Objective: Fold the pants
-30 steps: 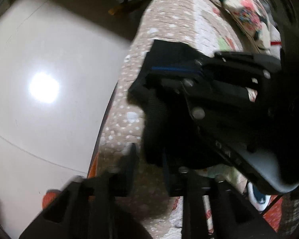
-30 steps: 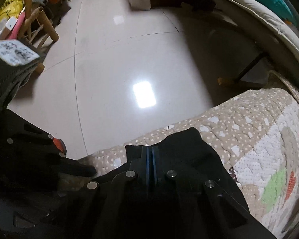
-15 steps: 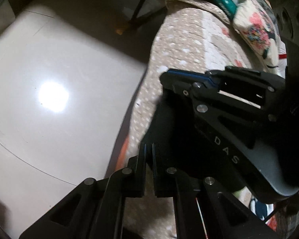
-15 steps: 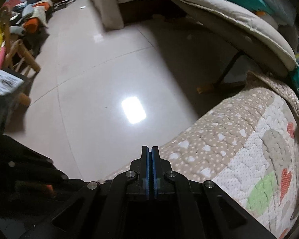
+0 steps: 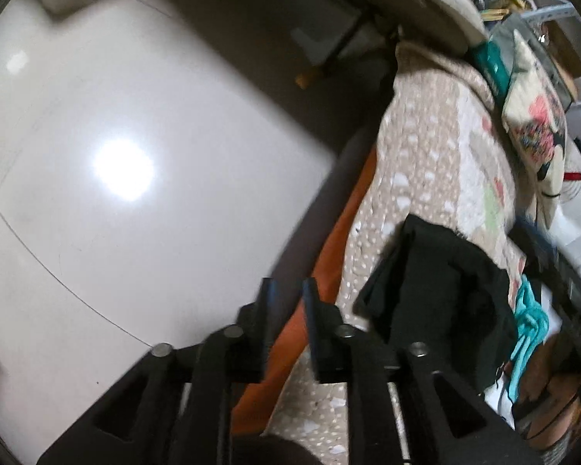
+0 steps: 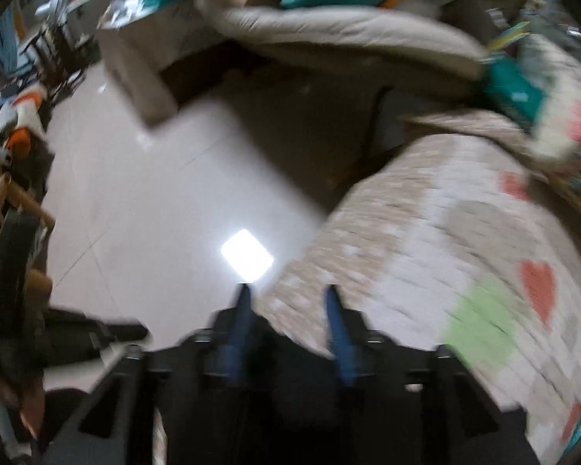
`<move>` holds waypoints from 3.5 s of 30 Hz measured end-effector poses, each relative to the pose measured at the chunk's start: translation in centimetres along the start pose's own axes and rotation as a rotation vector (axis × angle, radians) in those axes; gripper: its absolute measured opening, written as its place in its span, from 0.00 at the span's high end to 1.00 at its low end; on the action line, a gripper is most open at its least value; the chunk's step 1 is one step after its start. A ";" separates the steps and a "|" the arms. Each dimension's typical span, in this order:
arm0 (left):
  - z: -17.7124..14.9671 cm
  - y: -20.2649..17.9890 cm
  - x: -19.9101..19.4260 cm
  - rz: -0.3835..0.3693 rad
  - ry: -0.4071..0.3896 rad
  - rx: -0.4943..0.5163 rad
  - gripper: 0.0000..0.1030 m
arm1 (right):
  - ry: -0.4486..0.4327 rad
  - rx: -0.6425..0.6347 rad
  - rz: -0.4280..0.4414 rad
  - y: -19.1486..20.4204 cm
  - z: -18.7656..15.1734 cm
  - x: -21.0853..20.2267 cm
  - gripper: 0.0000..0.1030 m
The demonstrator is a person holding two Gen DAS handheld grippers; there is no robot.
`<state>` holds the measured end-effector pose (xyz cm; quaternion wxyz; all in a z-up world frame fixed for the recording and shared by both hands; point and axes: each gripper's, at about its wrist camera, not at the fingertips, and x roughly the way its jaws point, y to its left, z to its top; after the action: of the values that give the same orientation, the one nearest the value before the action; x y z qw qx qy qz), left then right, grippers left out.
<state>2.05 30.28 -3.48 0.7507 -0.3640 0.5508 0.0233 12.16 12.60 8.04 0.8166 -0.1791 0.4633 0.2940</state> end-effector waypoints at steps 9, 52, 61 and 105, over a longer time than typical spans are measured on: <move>-4.0 -3.4 -6.0 0.021 -0.104 0.040 0.71 | -0.076 0.329 0.047 -3.7 -15.2 -7.1 0.49; -7.7 -6.7 4.0 -0.260 -0.182 -0.225 0.39 | -0.069 0.272 0.070 -3.7 -14.4 -6.4 0.39; -6.0 -5.6 5.2 -0.325 -0.133 -0.281 0.48 | 0.094 -0.031 0.056 -0.4 -1.4 1.8 0.35; -12.3 -22.7 2.6 -0.302 -0.092 0.165 0.83 | -0.006 0.105 0.038 -9.2 -7.7 -5.5 0.77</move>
<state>3.04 5.62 4.62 0.7973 -0.3785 0.4550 -0.1182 10.90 -0.44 9.08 0.8205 -0.1261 0.4792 0.2852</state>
